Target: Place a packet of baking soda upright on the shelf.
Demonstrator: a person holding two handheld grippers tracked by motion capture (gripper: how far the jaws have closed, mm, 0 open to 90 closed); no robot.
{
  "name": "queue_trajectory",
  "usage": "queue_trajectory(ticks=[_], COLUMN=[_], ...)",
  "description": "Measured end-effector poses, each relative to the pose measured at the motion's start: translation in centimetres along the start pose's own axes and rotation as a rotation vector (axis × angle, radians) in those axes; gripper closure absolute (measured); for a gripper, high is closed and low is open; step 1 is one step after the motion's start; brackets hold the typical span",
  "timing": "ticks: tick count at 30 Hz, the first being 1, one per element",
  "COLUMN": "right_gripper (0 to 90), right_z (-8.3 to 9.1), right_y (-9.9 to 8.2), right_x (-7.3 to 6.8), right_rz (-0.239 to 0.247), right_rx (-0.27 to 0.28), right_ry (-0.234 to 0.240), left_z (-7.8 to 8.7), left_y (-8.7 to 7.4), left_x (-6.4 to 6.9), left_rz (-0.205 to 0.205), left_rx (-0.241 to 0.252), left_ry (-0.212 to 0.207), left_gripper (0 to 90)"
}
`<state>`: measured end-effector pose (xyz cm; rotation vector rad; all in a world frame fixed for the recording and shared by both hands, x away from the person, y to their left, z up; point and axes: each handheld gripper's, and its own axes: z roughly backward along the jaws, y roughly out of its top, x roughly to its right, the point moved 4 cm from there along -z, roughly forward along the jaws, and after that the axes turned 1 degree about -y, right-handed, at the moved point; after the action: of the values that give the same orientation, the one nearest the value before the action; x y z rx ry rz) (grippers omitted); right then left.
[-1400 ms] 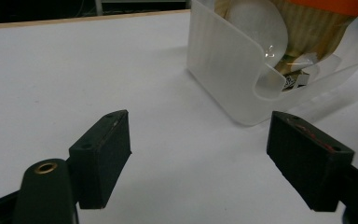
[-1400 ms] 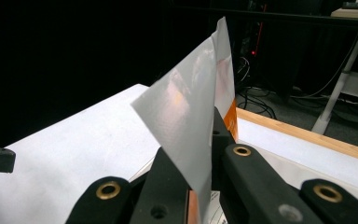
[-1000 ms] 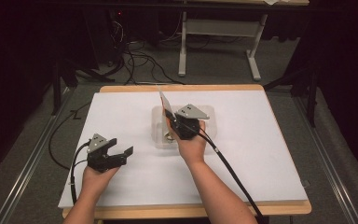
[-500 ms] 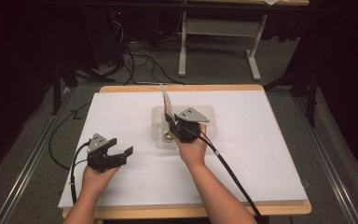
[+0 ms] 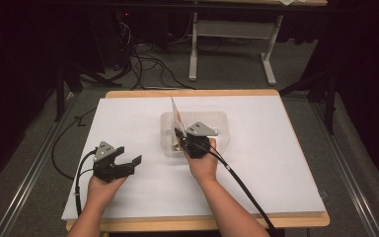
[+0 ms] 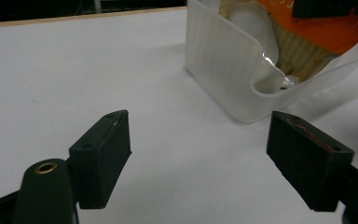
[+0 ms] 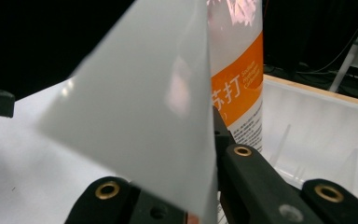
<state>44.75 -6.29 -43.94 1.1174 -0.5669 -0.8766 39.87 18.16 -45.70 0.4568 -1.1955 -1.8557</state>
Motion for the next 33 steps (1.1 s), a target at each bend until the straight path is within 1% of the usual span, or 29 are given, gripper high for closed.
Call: queue_trajectory(ticks=[5, 9, 10, 11, 12, 13, 14, 15, 17, 18, 19, 20, 22, 24, 26, 33], right_gripper=[89.9, 89.2, 86.4, 86.4, 81.9, 81.9, 79.5, 75.8, 69.1, 62.2, 62.2, 59.9, 52.7, 47.8, 43.8, 39.5], right_z=[-0.1, 0.0, 0.1, 0.1, 0.2, 0.2, 0.3, 0.4, 0.6, 1.0, 1.0, 1.0, 1.4, 1.8, 2.2, 2.9], right_y=[-0.5, -0.4, -0.3, -0.3, 0.0, 0.0, 0.1, 0.3, 0.6, 1.1, 1.1, 1.3, 1.8, 2.3, 2.9, 3.5], right_x=[-0.2, -0.2, -0.1, -0.1, -0.1, -0.1, -0.1, -0.1, 0.0, 0.0, 0.0, 0.0, 0.0, 0.0, -0.1, -0.2], right_rz=[0.002, 0.002, 0.006, 0.006, 0.0, 0.0, -0.005, 0.0, -0.007, -0.01, -0.01, -0.006, -0.003, -0.004, 0.003, 0.022], right_rx=[-0.006, -0.01, -0.009, -0.009, -0.006, -0.006, -0.009, -0.004, 0.007, 0.015, 0.015, 0.018, 0.027, 0.034, 0.033, 0.041], right_ry=[0.001, 0.001, -0.002, -0.002, -0.001, -0.001, -0.003, -0.002, 0.0, 0.0, 0.0, -0.003, -0.003, -0.01, -0.008, -0.01], left_z=[0.0, 0.0, 0.0, 0.0, 0.0, 0.0, 0.0, 0.0, 0.0, 0.0, 0.0, 0.0, 0.0, 0.0, -0.1, -0.1], left_y=[0.0, 0.0, 0.0, 0.0, 0.0, 0.0, 0.0, 0.0, 0.0, 0.0, 0.0, 0.0, 0.0, 0.0, 0.0, 0.0], left_x=[0.0, 0.0, 0.0, -0.1, -0.1, -0.1, -0.1, -0.1, -0.1, -0.1, -0.1, -0.1, -0.1, -0.1, 0.0, 0.0], left_rz=[-0.002, 0.0, 0.0, 0.001, 0.001, 0.001, 0.001, 0.001, 0.001, 0.0, 0.0, -0.001, -0.001, -0.003, -0.004, -0.005], left_rx=[0.0, 0.0, 0.001, 0.001, 0.002, 0.001, 0.0, 0.0, 0.0, -0.001, -0.001, -0.001, -0.002, -0.003, -0.003, -0.004], left_ry=[0.001, 0.0, 0.0, -0.001, 0.0, -0.001, -0.001, -0.001, -0.001, -0.001, -0.001, -0.001, 0.0, 0.0, 0.0, 0.002], left_gripper=[22.2, 22.2, 22.2, 22.2, 22.2, 22.2, 22.2, 22.2, 22.2, 22.2, 22.2, 22.2, 22.2, 22.2, 22.2, 22.2])
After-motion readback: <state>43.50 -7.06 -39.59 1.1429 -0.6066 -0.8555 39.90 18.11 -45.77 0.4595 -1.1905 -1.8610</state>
